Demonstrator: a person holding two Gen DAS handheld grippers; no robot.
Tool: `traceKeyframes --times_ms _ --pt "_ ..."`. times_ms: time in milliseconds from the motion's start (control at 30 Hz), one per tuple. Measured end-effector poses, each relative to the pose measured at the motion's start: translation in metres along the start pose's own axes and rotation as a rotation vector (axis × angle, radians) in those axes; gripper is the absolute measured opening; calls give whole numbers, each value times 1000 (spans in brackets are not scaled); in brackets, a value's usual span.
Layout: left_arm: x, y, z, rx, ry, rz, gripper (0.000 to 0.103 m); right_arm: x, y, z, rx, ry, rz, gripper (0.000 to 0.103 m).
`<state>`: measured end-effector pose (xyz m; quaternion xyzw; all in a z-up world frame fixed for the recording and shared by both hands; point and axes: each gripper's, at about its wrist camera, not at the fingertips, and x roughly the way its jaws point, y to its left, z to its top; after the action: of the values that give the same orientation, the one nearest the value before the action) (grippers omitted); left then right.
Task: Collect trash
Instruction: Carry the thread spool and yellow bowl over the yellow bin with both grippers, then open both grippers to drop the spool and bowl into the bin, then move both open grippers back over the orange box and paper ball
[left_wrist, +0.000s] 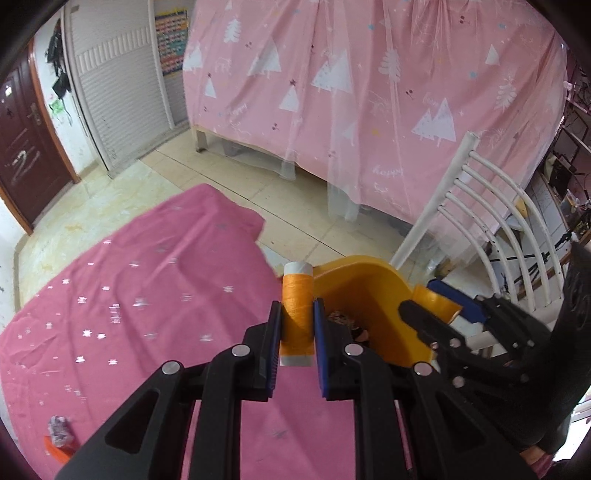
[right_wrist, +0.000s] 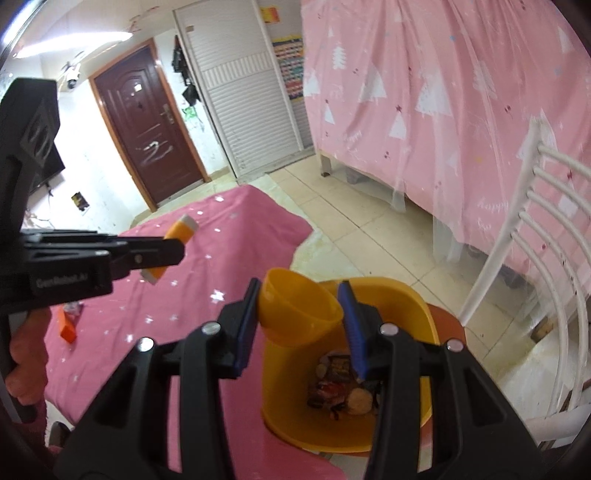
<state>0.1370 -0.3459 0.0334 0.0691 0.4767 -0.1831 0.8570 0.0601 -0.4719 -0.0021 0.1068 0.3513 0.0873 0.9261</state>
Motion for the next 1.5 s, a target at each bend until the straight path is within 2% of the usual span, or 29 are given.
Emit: traceKeyframes --times_ms 300,467,533,567,667,733,767,833,1167,1267,1500 --pt "43 -28 5 12 59 -29 11 17 -28 -10 69 47 -9 41" --pt "59 -26 6 -19 87 -45 11 24 -36 -11 87 64 -18 41" --pt "63 -23 5 -41 95 -58 12 25 -39 -12 95 66 -22 48" --pt "66 -21 5 -51 99 -60 12 25 -40 -12 94 65 -22 57" --pt "71 -18 4 -69 107 -58 18 25 -41 -11 92 61 -22 59" --pt "72 -15 3 -86 113 -68 33 26 -41 -11 88 62 -20 59" --pt "73 -14 3 -93 115 -70 38 26 -41 -11 88 62 -21 59" --pt "71 -12 2 -106 107 -70 49 26 -41 -11 90 62 -17 59" --pt "43 -1 -7 -119 56 -86 51 24 -25 -10 55 55 -15 60" --pt "28 8 -14 -142 22 -101 52 16 -8 -9 21 29 -5 70" --pt "-5 33 -39 -180 -42 -107 56 4 22 -9 -31 1 13 73"
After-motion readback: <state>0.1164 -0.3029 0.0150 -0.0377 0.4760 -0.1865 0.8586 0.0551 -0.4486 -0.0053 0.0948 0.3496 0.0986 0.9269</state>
